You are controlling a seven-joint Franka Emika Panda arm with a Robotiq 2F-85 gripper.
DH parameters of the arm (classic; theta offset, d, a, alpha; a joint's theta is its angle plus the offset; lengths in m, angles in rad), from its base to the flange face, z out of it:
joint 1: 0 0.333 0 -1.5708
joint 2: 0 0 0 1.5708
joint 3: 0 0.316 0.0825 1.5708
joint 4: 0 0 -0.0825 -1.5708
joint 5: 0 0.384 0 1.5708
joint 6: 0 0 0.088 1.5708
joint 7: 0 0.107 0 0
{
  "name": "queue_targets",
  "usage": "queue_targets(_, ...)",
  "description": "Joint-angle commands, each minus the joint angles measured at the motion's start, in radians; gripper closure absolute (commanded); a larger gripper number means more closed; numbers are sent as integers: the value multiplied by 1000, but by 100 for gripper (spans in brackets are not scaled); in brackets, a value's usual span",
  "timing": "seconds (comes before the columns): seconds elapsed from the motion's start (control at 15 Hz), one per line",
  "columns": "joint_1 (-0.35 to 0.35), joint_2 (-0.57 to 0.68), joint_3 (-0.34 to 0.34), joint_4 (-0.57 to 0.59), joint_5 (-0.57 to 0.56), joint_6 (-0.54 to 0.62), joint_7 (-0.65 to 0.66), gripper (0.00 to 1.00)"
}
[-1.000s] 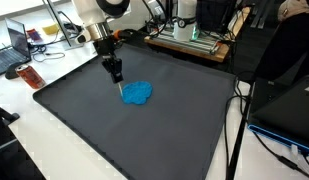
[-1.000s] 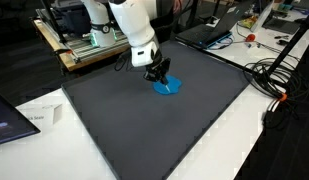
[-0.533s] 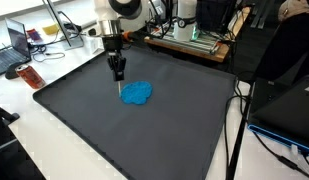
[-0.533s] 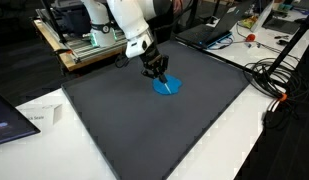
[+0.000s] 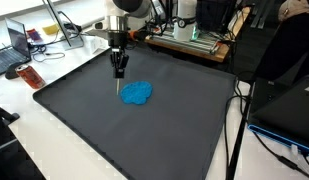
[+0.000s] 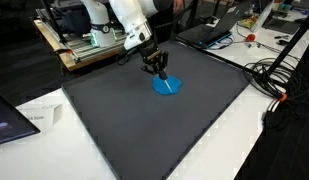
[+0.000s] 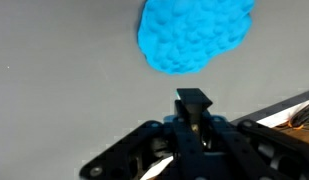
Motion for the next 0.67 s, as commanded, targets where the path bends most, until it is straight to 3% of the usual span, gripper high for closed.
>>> queue_targets(0.0, -33, -32, 55, -48, 95, 46, -84, 97)
queue_targets(0.2, -77, -42, 125, -49, 228, 88, -215, 97)
queue_targets(0.6, -73, -75, 185, -68, 388, 156, -338, 97)
